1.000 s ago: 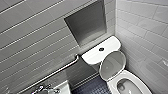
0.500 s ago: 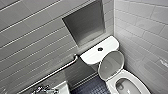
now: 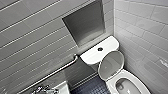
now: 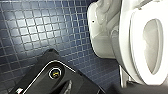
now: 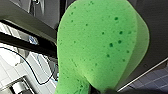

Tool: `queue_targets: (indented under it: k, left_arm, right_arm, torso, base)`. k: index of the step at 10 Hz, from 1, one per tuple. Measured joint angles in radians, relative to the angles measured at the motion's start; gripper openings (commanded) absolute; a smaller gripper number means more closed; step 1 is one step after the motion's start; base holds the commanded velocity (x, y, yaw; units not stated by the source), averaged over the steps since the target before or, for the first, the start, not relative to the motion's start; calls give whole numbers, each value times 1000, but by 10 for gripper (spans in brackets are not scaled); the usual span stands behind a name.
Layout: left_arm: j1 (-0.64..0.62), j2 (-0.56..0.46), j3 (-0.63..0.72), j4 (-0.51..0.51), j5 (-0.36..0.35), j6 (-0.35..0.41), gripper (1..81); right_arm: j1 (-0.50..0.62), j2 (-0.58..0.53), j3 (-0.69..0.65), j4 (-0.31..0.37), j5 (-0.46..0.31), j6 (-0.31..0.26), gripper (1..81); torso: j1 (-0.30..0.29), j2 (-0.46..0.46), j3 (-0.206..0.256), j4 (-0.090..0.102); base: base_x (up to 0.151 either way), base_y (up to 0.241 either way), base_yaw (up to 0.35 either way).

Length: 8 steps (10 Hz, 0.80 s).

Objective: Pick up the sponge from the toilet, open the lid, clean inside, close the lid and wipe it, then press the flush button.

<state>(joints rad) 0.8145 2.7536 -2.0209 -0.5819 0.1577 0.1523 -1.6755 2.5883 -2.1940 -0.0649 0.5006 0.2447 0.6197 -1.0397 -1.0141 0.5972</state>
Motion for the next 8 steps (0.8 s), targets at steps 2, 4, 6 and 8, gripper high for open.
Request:
queue_targets:
  k: [2,4,6,8]
  left_arm:
    - [-61,9,-3,-55,-1,0,811]
    - [-101,4,-3,-100,0,0,811]
    - [-136,-17,-10,-139,-1,0,811]
    - [-191,-22,-17,-182,-7,0,811]
  right_arm:
    - [-4,0,-3,0,-1,0,10]
    - [-3,0,-4,0,0,0,10]
    - [-3,0,-4,-5,0,0,10]
    - [-3,0,-3,-7,0,1,10]
  torso:
    - [0,0,0,0]
    - [0,0,0,0]
    - [0,0,0,-21]
    - [0,0,0,-66]
  base:
    - [0,0,0]
    - [0,0,0]
    - [0,0,0]
    - [0,0,0]
